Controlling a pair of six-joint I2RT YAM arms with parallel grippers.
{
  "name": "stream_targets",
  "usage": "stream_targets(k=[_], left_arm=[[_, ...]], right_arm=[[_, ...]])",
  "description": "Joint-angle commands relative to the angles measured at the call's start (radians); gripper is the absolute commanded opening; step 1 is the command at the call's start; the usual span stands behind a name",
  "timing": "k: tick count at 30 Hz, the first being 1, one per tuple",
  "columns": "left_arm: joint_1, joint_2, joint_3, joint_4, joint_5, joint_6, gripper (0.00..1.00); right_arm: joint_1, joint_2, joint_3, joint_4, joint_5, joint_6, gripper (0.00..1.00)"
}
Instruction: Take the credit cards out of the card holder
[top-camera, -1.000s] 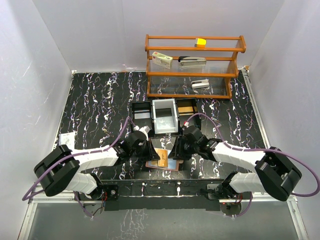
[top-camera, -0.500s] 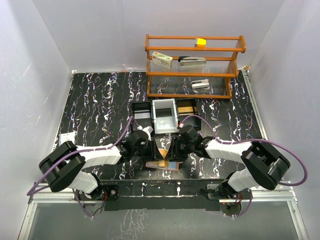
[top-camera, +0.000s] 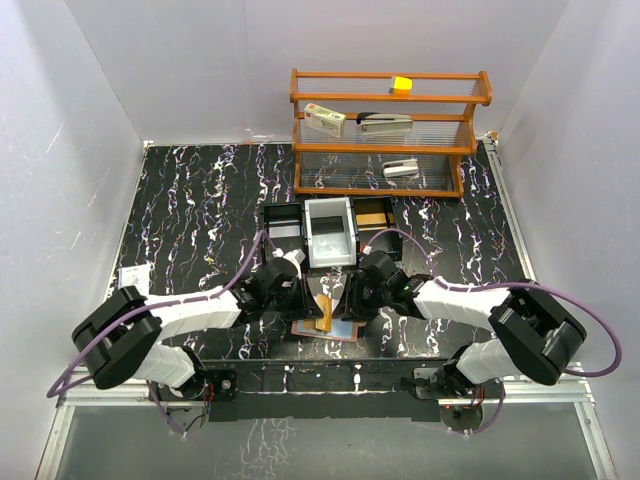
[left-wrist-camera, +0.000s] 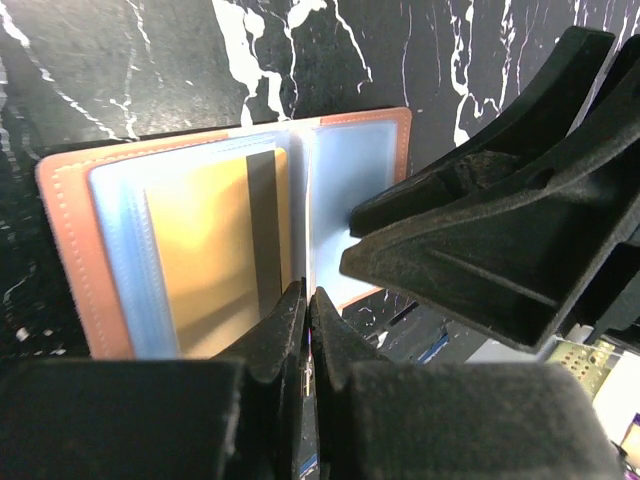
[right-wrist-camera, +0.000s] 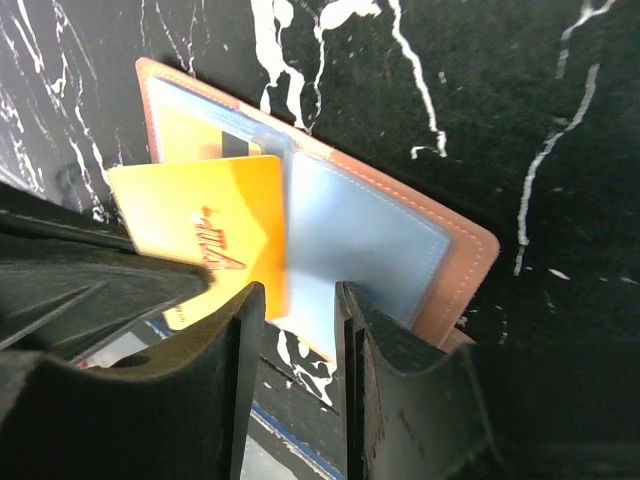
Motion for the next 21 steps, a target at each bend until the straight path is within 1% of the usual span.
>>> stream_targets(k=[1,6,9,15,18,21], left_arm=[[-0.002,-0.107,0.018,-0.116,-0.088,0.019,0.0],[-0.002,-0.186,0.023,-0.176,-0.145,0.028,0.0],[-0.002,-0.217,0.034,-0.223,-0.186,0.03,0.0],[-0.003,-0.266,0.042,-0.31,-0.269,0.012,0.0],[-0.003,-0.279,0.038,-0.314,-0.279,0.009,0.0],[-0.002,-0.284,0.032,-0.288,-0.267,0.013,0.0]], right_arm=[[-0.004,-0.041,0.044,-0.145,0.138,-0.059,0.34],[-0.004,-0.099,0.087,-0.153,0.105,-0.067,0.38],[-0.003,-0.093,0.111,-0.132,0.051,-0.069,0.37],[-0.002,-0.028,0.117,0.011,-0.073,-0.039,0.32],[-0.002,0.017,0.12,0.051,-0.098,-0.029,0.32],[-0.002,0.068,0.114,0.046,-0.095,-0.038,0.33]])
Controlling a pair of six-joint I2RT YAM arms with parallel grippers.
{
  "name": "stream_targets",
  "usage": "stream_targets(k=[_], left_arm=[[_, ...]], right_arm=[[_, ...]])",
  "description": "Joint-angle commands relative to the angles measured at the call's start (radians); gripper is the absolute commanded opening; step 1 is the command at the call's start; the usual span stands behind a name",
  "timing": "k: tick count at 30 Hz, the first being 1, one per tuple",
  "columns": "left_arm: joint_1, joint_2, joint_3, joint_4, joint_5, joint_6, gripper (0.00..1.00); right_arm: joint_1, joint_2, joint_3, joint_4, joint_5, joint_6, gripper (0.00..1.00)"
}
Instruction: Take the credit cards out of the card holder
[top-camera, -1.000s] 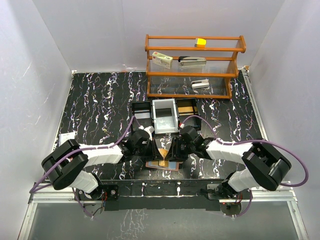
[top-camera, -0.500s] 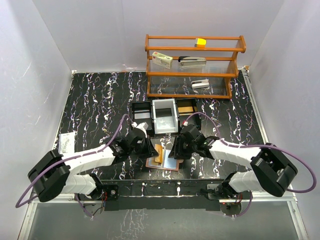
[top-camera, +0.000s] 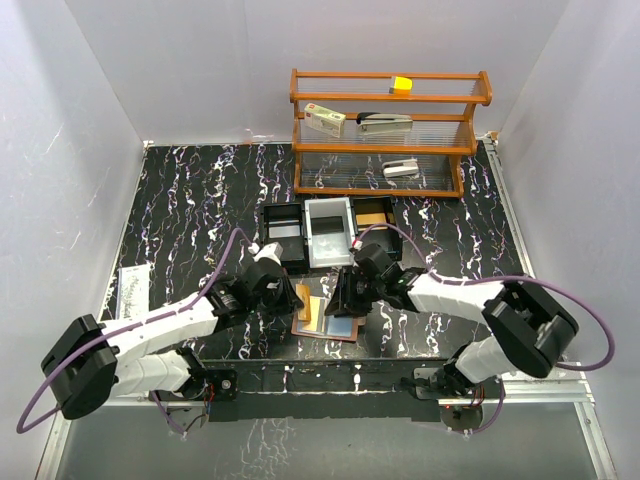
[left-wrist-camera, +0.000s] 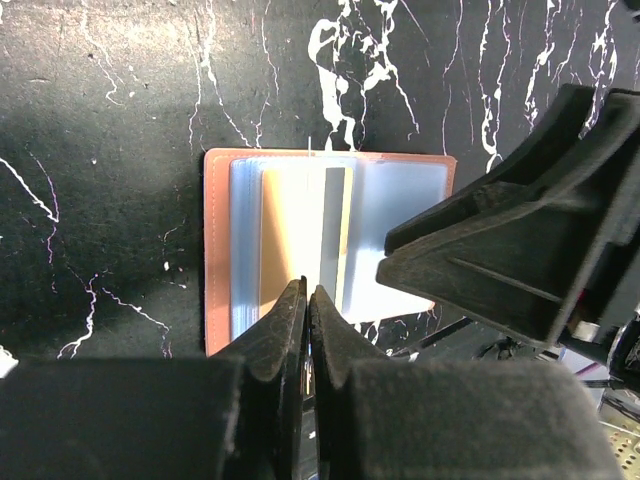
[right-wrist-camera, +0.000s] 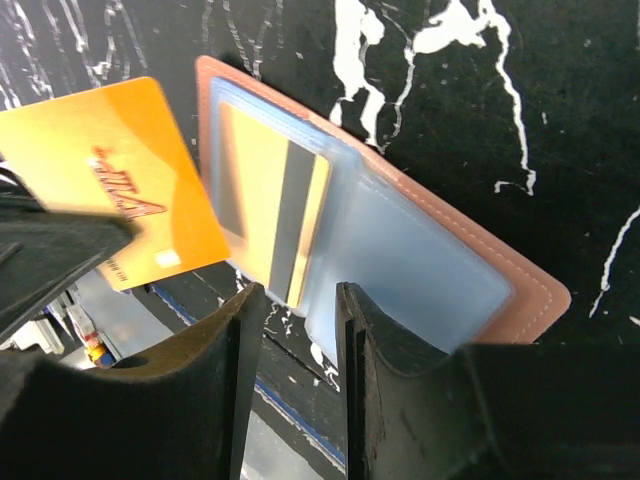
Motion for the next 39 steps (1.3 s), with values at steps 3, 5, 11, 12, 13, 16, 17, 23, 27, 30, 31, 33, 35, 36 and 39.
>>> stream_targets(k=[3,5,11,12,13,16,17,23,27,30,31,33,35,36,39], left_arm=[[-0.003,-0.038,0.019,0.02,-0.004,0.023,0.0],[-0.002,-0.045,0.019,0.035,0.01,0.039,0.0],[-0.003,-0.104,-0.003,0.101,0.027,0.088,0.0],[-0.002,-0.116,-0.008,0.122,0.038,0.104,0.0],[-0.001,-0.126,-0.012,0.139,0.049,0.118,0.0],[0.003,-0.156,-0.023,0.183,0.08,0.153,0.0],[0.004,-0.168,-0.028,0.192,0.086,0.157,0.0],[0.096,-0.233,-0.068,0.23,0.243,0.144,0.0],[0.173,-0.259,-0.113,0.318,0.395,0.103,0.0],[0.188,-0.273,-0.139,0.416,0.463,0.082,0.0],[0.188,-0.27,-0.137,0.435,0.477,0.079,0.0],[0.188,-0.249,-0.126,0.455,0.51,0.083,0.0],[0.188,-0.225,-0.122,0.496,0.545,0.074,0.0],[0.188,-0.216,-0.128,0.528,0.557,0.063,0.0],[0.188,-0.207,-0.143,0.601,0.558,0.03,0.0]], right_arm=[[-0.001,0.065,0.041,0.051,-0.041,-0.029,0.37],[-0.001,0.032,0.048,0.055,-0.039,-0.032,0.42],[-0.001,-0.09,0.068,0.083,-0.016,-0.075,0.68],[-0.002,-0.107,0.071,0.081,-0.005,-0.077,0.68],[-0.002,-0.117,0.07,0.08,0.014,-0.076,0.68],[-0.002,-0.153,0.049,0.141,0.011,-0.107,0.69],[-0.002,-0.172,0.037,0.173,0.005,-0.115,0.69],[-0.042,-0.306,-0.006,0.194,0.014,-0.144,0.78],[-0.125,-0.327,-0.035,0.253,-0.101,-0.088,0.77],[-0.153,-0.317,-0.05,0.317,-0.202,-0.046,0.73],[-0.156,-0.314,-0.058,0.351,-0.232,-0.022,0.72],[-0.156,-0.309,-0.07,0.411,-0.277,0.023,0.71],[-0.156,-0.308,-0.083,0.466,-0.309,0.054,0.7],[-0.156,-0.309,-0.089,0.492,-0.324,0.065,0.69],[-0.156,-0.3,-0.092,0.517,-0.355,0.071,0.64]])
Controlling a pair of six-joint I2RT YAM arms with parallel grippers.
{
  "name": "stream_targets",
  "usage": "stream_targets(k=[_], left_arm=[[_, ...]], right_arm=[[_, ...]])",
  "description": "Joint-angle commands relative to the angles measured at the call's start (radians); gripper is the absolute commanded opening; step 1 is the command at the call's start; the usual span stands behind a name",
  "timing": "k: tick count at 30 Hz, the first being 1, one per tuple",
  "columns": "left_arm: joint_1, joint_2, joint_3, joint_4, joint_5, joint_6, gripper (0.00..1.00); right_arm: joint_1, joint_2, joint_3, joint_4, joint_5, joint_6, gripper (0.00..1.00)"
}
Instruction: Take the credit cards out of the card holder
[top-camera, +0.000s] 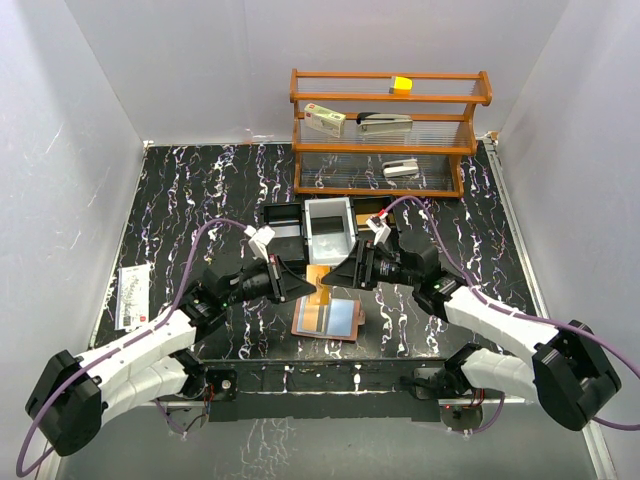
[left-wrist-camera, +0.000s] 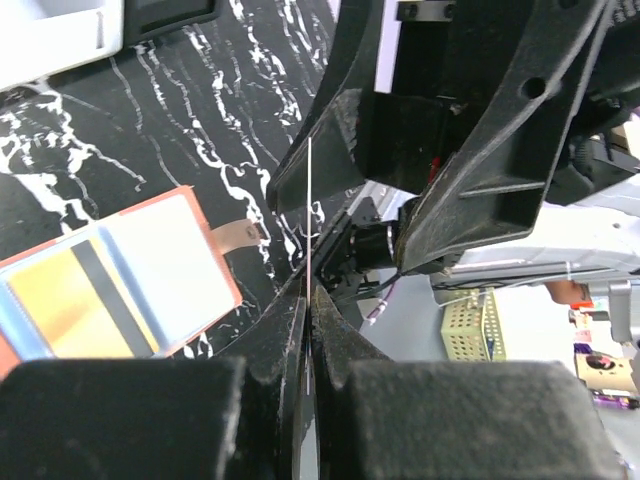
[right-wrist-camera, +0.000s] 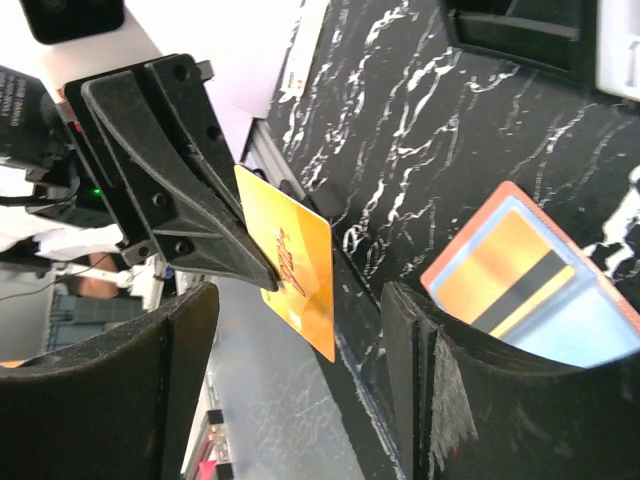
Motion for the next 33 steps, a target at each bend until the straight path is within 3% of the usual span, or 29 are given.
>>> stream_targets(k=[1,8,11,20,25,33], left_arm=[[0.004,0.008,-0.009,0.165,0.071,-0.047,0.0],[0.005,-0.008,0.003,0.166,0.076,-0.049,0.0],[0.005,-0.015,0.007,0.165,0.089,-0.05,0.0],[0.004,0.0,0.018,0.196,0.129,-0.066,0.0],[0.005,0.023,0.026,0.24,0.146,-0.087,0.0],[0.004,0.057,0.022,0.321,0.172,-0.127,0.0]], right_arm=[[-0.002,0.008,-0.002,0.17,-0.108,0.05,0.62],[-0.003,-0.002,-0.026,0.242,-0.182,0.069,0.52],[-0.009,0.0,-0.031,0.264,-0.215,0.075,0.42],[-0.025,0.013,-0.052,0.422,-0.287,0.156,0.26],[-0.025,0.014,-0.064,0.488,-0.302,0.197,0.22],[-0.026,0.021,-0.087,0.583,-0.293,0.256,0.04]])
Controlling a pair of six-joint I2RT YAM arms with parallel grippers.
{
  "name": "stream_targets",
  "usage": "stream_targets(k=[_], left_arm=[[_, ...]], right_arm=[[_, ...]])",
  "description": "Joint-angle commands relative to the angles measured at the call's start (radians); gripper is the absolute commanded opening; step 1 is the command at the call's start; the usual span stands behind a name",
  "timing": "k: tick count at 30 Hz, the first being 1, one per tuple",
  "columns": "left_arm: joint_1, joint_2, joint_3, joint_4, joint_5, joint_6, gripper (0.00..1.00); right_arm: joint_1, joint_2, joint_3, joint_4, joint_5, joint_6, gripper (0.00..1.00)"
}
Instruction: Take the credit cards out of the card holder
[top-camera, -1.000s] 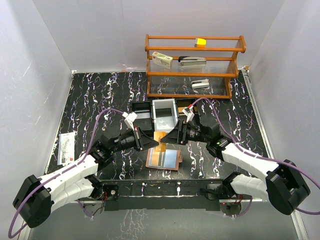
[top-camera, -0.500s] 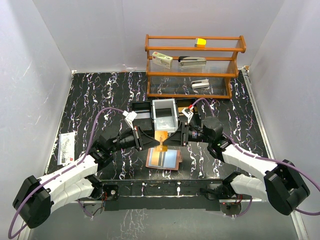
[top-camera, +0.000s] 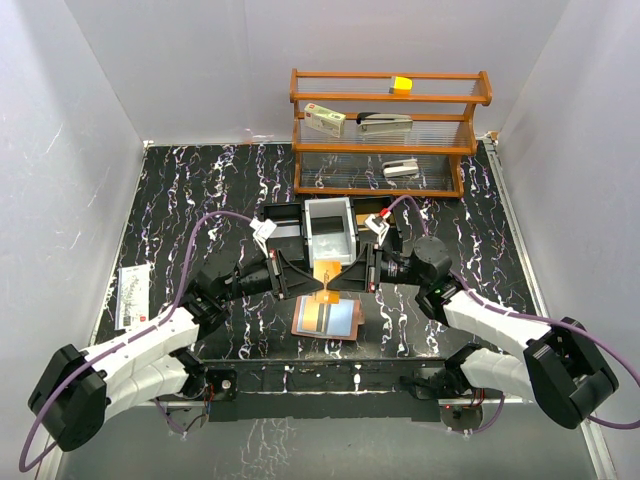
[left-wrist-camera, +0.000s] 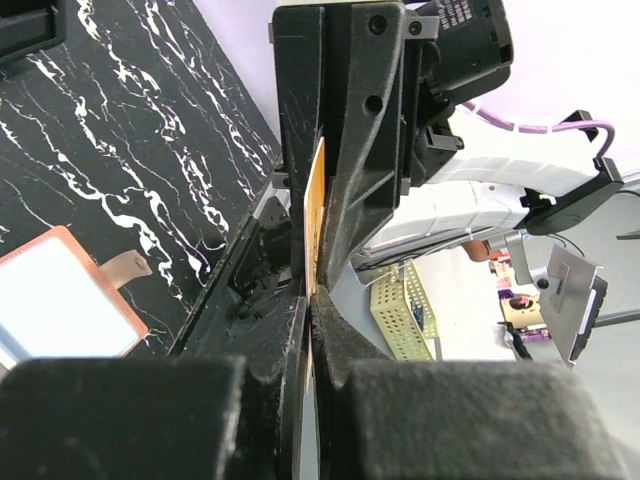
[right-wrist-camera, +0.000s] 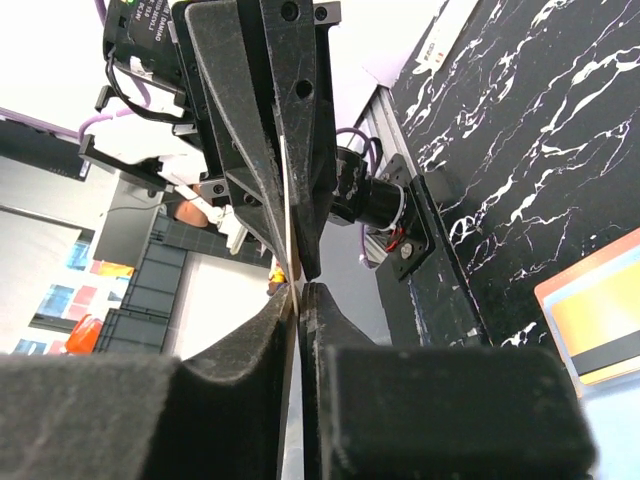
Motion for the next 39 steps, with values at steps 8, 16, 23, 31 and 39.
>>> stream_targets(k=[8,16,23,31,39], left_arm=[[0.003,-0.041,0.055,-0.147,-0.073,0.05,0.23],[0.006,-0.184,0.139,-0.633,-0.402,0.167,0.99],[0.007,-0.184,0.21,-0.891,-0.567,0.218,0.99],[0.006,-0.174,0.258,-0.984,-0.654,0.283,0.99],[0.007,-0.238,0.272,-0.978,-0.785,0.461,0.99]], right_arm=[[-0.02,-0.03,-0.004,0.159,-0.011,0.049,0.0],[-0.039,-0.137,0.234,-0.612,0.423,-0.523,0.0],[-0.039,-0.088,0.354,-0.75,0.95,-1.044,0.0],[-0.042,0.11,0.422,-0.641,1.05,-1.66,0.0],[-0.076,0.327,0.494,-0.59,1.005,-1.82,0.0]])
